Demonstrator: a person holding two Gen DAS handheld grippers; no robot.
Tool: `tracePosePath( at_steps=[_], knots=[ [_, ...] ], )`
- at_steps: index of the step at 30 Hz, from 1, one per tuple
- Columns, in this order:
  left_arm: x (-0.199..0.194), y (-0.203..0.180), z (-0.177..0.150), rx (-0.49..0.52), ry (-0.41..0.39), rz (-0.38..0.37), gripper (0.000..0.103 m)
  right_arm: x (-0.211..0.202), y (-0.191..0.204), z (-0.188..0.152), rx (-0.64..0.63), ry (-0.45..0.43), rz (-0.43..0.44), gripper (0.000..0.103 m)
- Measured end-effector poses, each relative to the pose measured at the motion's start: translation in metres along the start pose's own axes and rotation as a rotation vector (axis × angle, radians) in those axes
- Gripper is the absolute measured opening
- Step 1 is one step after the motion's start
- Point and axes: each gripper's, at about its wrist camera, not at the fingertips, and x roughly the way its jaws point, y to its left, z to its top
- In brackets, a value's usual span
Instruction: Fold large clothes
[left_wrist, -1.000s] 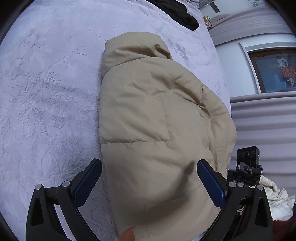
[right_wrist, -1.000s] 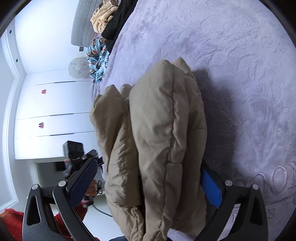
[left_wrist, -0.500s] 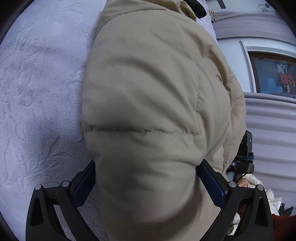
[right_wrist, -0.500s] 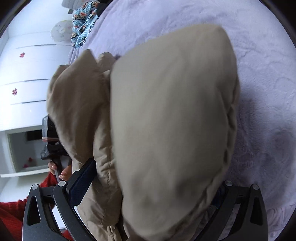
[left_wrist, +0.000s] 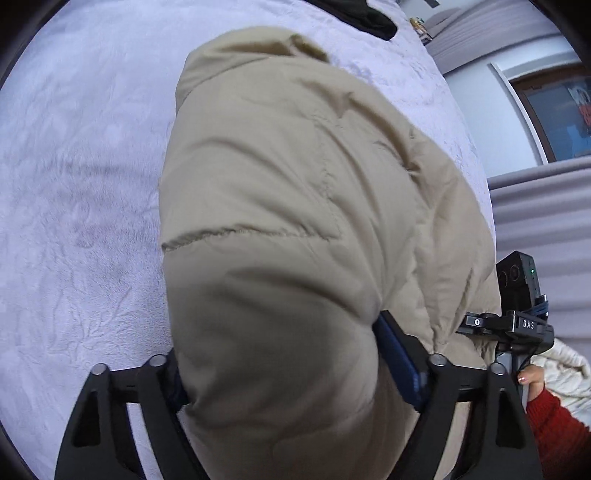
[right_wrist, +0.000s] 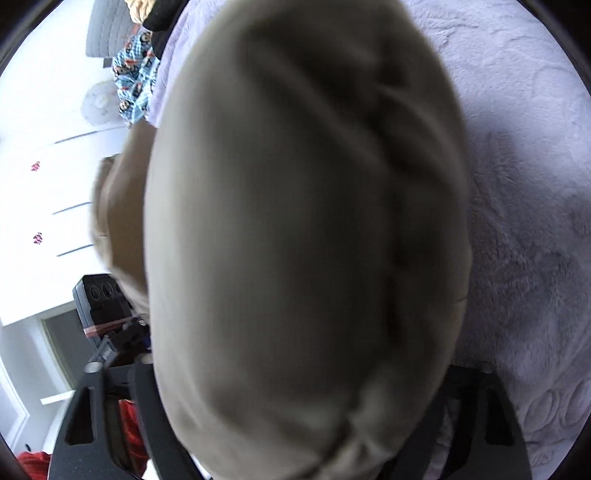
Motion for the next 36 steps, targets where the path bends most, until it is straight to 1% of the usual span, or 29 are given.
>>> tracePosePath(
  at_steps=[1,2,4,7,8,10,13,16,19,21,24,28,32,36],
  knots=[
    [-0.004,-0.005,-0.001,0.012,-0.011,0.007,0.077,-0.002,0.001,-0.003,-0.002,-0.010,0.011,0.065],
    [-0.008,-0.008,-0.005,0.021,-0.019,0.013,0.074,-0.004,0.004,-0.006,-0.009,-0.019,0.017,0.061],
    [-0.017,-0.015,-0.007,0.039,-0.037,0.024,0.073,-0.008,0.010,-0.012,-0.030,-0.032,0.034,0.058],
    [-0.034,-0.024,-0.013,0.056,-0.081,0.039,0.073,-0.009,0.027,-0.018,-0.091,-0.028,0.058,0.057],
    [-0.040,-0.018,-0.018,0.060,-0.095,0.041,0.073,-0.010,0.032,-0.019,-0.107,-0.027,0.060,0.057],
    [-0.054,-0.017,-0.017,0.058,-0.128,0.034,0.073,-0.010,0.047,-0.022,-0.132,-0.037,0.065,0.057],
    [-0.080,-0.002,0.001,0.048,-0.163,0.029,0.073,-0.007,0.071,-0.024,-0.163,-0.061,0.077,0.057],
    [-0.101,0.019,0.004,0.049,-0.186,0.038,0.073,-0.004,0.094,-0.028,-0.191,-0.078,0.076,0.057],
    [-0.130,0.057,0.009,0.054,-0.197,0.047,0.073,0.013,0.115,-0.033,-0.210,-0.088,0.075,0.057],
    [-0.151,0.089,0.016,0.059,-0.196,0.050,0.073,0.031,0.132,-0.035,-0.217,-0.096,0.072,0.057],
    [-0.170,0.137,0.033,0.060,-0.196,0.067,0.073,0.067,0.165,-0.035,-0.224,-0.118,0.055,0.057],
    [-0.191,0.202,0.060,0.048,-0.202,0.095,0.073,0.118,0.203,-0.034,-0.233,-0.124,0.045,0.057],
    [-0.197,0.248,0.079,0.033,-0.230,0.150,0.073,0.164,0.233,-0.020,-0.240,-0.119,0.037,0.057],
    [-0.190,0.286,0.091,0.018,-0.252,0.213,0.073,0.198,0.256,-0.003,-0.261,-0.112,-0.015,0.057]
  ],
)
